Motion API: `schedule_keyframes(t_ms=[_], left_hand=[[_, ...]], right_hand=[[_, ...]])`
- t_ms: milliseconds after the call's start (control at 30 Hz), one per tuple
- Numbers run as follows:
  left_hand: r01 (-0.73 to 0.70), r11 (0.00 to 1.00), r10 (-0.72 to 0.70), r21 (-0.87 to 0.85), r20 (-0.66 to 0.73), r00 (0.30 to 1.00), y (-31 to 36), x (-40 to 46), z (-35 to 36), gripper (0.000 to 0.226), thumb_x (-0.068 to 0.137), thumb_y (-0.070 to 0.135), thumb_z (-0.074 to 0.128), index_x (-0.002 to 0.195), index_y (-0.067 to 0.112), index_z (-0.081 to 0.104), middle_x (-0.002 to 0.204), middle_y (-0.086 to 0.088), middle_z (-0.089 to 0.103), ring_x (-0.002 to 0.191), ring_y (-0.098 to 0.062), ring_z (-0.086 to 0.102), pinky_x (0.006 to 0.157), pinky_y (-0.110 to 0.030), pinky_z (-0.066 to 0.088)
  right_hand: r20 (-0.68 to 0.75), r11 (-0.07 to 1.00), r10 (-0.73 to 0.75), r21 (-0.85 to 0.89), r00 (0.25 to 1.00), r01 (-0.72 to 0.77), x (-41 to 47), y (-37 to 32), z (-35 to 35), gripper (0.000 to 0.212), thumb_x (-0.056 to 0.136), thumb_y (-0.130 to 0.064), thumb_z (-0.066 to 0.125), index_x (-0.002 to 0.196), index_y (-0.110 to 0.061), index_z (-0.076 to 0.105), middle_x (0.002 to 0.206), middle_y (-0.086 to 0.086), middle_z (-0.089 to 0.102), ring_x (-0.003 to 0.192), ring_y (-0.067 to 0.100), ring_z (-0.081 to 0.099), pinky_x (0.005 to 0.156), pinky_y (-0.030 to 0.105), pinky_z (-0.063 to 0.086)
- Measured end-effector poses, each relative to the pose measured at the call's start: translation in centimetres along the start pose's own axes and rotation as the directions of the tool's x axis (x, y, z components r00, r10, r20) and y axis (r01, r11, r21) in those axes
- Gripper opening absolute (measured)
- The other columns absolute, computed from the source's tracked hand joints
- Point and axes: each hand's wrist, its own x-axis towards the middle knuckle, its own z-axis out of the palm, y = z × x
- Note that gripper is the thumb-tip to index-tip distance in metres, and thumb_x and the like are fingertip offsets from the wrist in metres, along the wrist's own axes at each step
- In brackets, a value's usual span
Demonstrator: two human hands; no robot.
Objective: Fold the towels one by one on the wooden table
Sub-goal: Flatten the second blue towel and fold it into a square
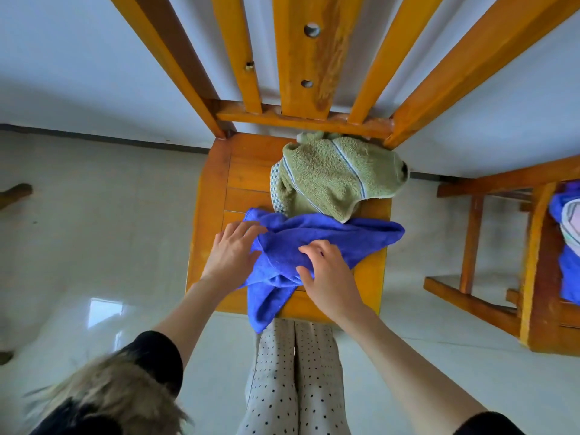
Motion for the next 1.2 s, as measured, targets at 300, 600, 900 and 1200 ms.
schedule_keyframes(t_ms=[300, 600, 900, 1200], left_hand=[[0.016, 0.978, -0.031, -0.206, -0.072, 0.997, 0.9, 1.0, 0.3, 0.026, 0.083, -0.003, 0.057, 0.106, 0.007, 0.066, 0.102, -0.009, 0.065, 0.107, -0.029, 0.048, 0.086, -0.03, 0.036], [-0.008, 0.885, -0.026, -0.465, -0.067, 0.997, 4.6, -1.0, -5.3, 0.005, 0.082, 0.013, 0.069, 0.085, 0.012, 0.072, 0.079, -0.001, 0.068, 0.07, -0.011, 0.054, 0.064, -0.004, 0.036], [-0.109, 0.902, 0.089, -0.417, -0.066, 0.994, 5.9, -3.5, -9.5, 0.006, 0.087, 0.013, 0.062, 0.087, 0.01, 0.067, 0.067, 0.011, 0.053, 0.059, 0.001, 0.046, 0.059, -0.007, 0.034], [-0.153, 0.934, 0.155, -0.324, -0.018, 0.988, 9.1, -9.1, -18.5, 0.011, 0.09, 0.01, 0.056, 0.094, 0.012, 0.066, 0.084, 0.007, 0.057, 0.077, -0.011, 0.05, 0.061, -0.011, 0.034]], right_hand=[[-0.095, 0.997, 0.013, -0.07, 0.995, -0.02, 0.0, 0.1, 1.2, 0.046, 0.088, -0.042, 0.055, 0.126, -0.017, 0.051, 0.125, 0.002, 0.049, 0.115, 0.023, 0.045, 0.085, 0.036, 0.043], [-0.161, 0.949, 0.307, -0.018, 0.938, -0.314, -0.7, -4.2, 2.3, 0.063, 0.086, -0.059, 0.047, 0.124, -0.009, 0.047, 0.138, 0.009, 0.046, 0.133, 0.028, 0.036, 0.104, 0.05, 0.032], [-0.42, 0.932, 0.329, 0.287, 0.846, -0.22, -4.1, -3.4, -4.1, 0.022, 0.091, -0.01, 0.052, 0.109, -0.004, 0.063, 0.106, 0.011, 0.06, 0.101, 0.027, 0.054, 0.082, 0.034, 0.045], [-0.47, 0.99, 0.121, 0.125, 0.874, -0.07, -10.1, -8.1, -18.3, 0.031, 0.085, -0.001, 0.047, 0.109, -0.011, 0.064, 0.108, 0.007, 0.066, 0.098, 0.028, 0.059, 0.083, 0.034, 0.046]])
